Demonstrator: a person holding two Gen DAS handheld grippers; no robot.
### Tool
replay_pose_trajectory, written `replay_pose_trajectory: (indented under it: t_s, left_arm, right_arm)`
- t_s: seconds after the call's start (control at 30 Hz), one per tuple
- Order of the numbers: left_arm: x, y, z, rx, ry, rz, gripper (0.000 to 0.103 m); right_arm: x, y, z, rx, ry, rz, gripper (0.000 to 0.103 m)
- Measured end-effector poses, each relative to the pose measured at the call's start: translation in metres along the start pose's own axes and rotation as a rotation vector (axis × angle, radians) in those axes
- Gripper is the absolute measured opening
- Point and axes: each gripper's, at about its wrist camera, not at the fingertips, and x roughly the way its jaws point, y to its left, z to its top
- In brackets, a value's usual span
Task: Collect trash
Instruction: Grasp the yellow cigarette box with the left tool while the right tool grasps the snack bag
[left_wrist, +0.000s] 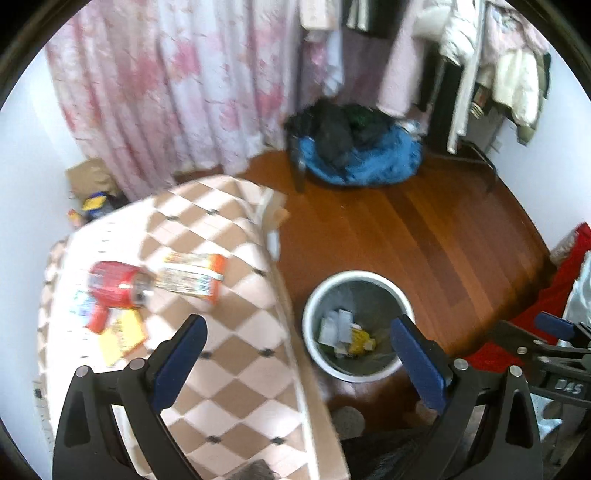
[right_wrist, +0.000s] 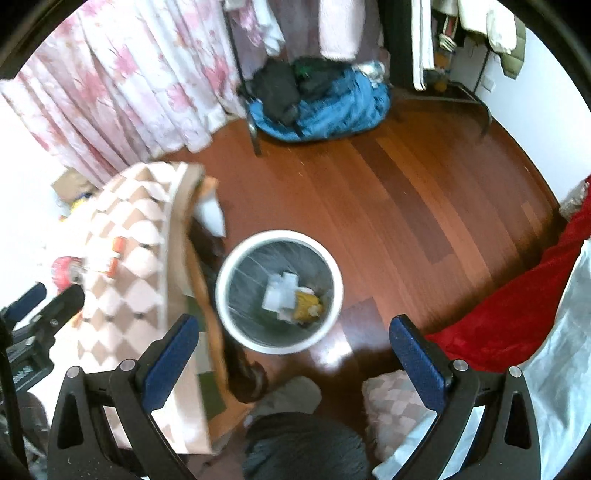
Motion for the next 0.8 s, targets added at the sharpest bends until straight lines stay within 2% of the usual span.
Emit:
replay_pose_trajectory:
  t_s: [0.07,0.17,0.3,0.33,0.53,0.67,0.8]
  left_arm:
    - [-0.013,0.016,0.002,-0.027,-0.018,0.051,0.101]
    - [-0.026,0.049,0.003,-0.091,-0.051,0.079,0.101]
    - [-0.025,0.104,-0.005,-0.177,-0.062,0.165,0.101]
    - [-0.02,0.122,-0.007,-0.204,-0.056,0.205,0.101]
    - [0.015,0.21,-0.037,-0.334,0.013,0.363,0.101]
    - [0.049,0.256,-0.062,-0.382,0.076,0.428,0.101]
    - [0.085,0.279,-0.079,-0.352,0.14,0.465,0.101]
  right_arm:
    - [-0.017,0.014,0.004,-0.014,-0.027,0.029,0.103]
    - [-0.03,0.046,0.009,-0.057,-0.036,0.08,0.103]
    - [-0.02,0.102,0.014,-0.153,-0.007,0.125,0.103]
    - [-0.014,0.119,0.015,-0.178,0.003,0.135,0.103]
    - [0.06,0.234,0.028,-0.385,0.117,0.18,0.103]
    - [0.129,0.306,0.034,-0.559,0.207,0.125,0.103]
    - [0.193,0.357,0.035,-0.739,0.29,0.027,0.103]
